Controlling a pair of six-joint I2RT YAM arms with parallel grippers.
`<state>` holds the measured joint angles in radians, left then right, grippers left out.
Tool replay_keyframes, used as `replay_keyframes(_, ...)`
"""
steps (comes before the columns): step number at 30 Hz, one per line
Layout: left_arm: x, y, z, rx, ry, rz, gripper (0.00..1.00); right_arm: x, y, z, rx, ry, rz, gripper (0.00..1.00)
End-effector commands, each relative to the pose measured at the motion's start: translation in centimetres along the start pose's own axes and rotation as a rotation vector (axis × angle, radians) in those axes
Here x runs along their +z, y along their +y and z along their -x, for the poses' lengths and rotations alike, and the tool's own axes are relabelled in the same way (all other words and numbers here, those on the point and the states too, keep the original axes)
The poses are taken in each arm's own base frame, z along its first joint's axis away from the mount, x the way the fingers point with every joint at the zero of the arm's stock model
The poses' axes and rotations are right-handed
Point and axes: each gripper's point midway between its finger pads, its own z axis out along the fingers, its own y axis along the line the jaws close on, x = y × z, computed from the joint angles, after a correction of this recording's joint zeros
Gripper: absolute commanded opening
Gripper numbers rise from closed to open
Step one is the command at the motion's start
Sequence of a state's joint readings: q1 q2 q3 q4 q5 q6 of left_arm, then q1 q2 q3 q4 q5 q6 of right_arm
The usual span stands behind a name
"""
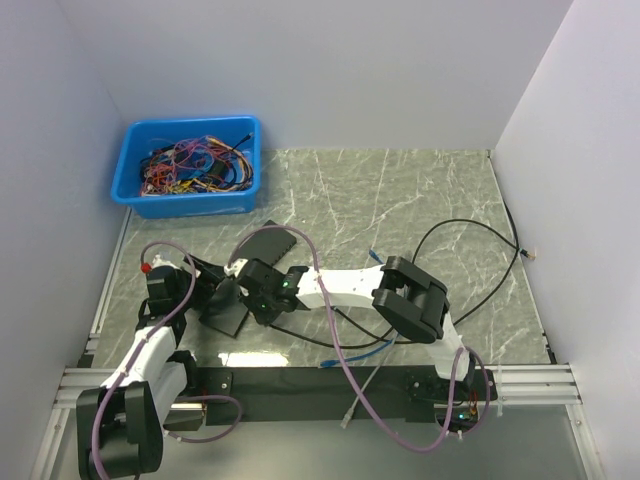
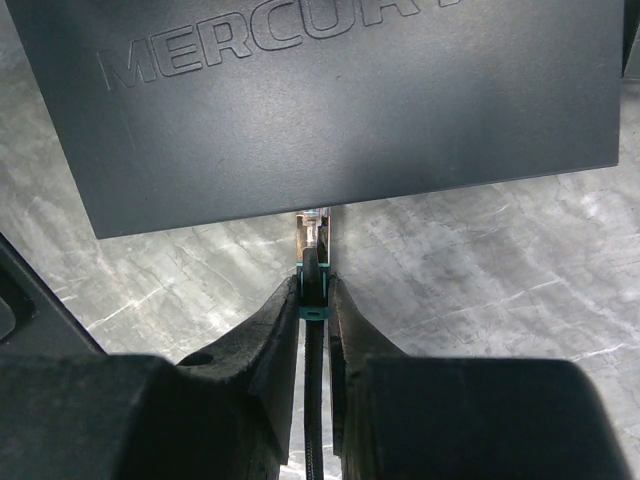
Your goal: Insert the plug into the switch port
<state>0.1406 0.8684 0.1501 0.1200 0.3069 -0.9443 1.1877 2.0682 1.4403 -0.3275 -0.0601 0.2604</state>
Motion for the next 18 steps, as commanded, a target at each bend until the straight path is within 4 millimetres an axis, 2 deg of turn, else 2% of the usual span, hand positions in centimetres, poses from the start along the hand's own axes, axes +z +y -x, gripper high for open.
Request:
replay_keyframes(1, -0.2, -0.2, -0.5, 0.026, 0.015, -0.030, 0.87, -0.6, 1.5, 2.9, -0.006, -0.074, 0.019, 0.00)
replay_keyframes(8, -0.3, -0.2, -0.3, 0.036, 0.005, -0.024, 0.87, -1.3, 1.6, 3.8, -0.011, -0.095, 0.006, 0.00)
replay_keyframes(18, -0.3, -0.3, -0.2, 0.043, 0.007, -0.029, 0.87, -0.3, 0.6, 3.9, -0.019, -0.081, -0.055, 0.00)
